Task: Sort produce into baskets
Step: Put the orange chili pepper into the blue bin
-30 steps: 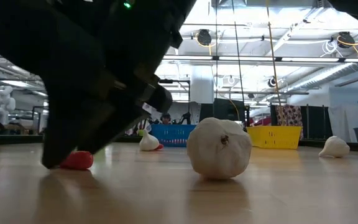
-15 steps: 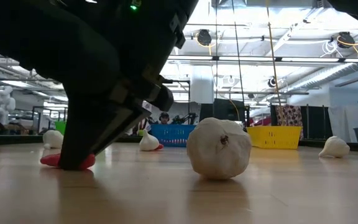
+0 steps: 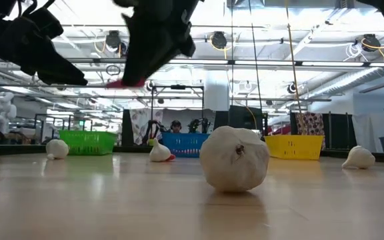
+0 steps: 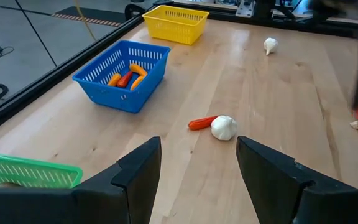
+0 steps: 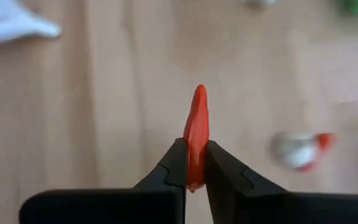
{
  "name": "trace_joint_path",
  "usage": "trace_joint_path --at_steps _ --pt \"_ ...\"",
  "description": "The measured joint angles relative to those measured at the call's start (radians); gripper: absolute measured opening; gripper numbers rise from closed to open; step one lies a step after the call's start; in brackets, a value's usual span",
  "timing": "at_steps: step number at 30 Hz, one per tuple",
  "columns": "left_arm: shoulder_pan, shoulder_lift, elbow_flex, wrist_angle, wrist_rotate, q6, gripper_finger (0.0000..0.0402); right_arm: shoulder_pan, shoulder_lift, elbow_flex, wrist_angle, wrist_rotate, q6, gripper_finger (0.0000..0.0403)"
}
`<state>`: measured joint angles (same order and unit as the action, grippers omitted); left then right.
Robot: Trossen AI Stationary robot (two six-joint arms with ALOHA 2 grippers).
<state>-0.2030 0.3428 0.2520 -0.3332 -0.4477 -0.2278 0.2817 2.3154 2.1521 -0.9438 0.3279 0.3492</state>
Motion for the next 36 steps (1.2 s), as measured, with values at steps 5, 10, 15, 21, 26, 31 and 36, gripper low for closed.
trace_joint_path --at_steps 5,10,15,21,26,31,36 --pt "0.000 0.000 0.000 -0.003 0.000 -0.001 0.0217 -0.092 -0.056 0.000 -0.028 0.006 -0.085 0.0029" --pt "0.000 0.000 0.000 -0.017 0.000 -0.002 0.0217 -0.209 -0.059 0.000 -0.069 0.005 -0.172 0.0029" --pt "0.000 0.000 0.000 -0.017 0.000 -0.004 0.0217 -0.341 -0.061 0.000 -0.093 -0.058 -0.195 0.0029" --pt "0.000 0.000 0.000 -0.017 0.000 -0.006 0.0217 -0.482 -0.061 0.000 -0.096 -0.072 -0.223 0.0029" --pt "0.000 0.000 0.000 -0.018 0.004 -0.027 0.0217 -0.566 -0.059 0.000 -0.099 -0.071 -0.219 0.0029" --pt "0.000 0.000 0.000 -0.022 0.005 -0.028 0.0217 -0.611 -0.058 0.000 -0.099 -0.073 -0.215 0.0037" --pt "0.000 0.000 0.000 -0.022 0.006 -0.029 0.0217 -0.636 -0.057 0.000 -0.127 -0.082 -0.205 0.0060"
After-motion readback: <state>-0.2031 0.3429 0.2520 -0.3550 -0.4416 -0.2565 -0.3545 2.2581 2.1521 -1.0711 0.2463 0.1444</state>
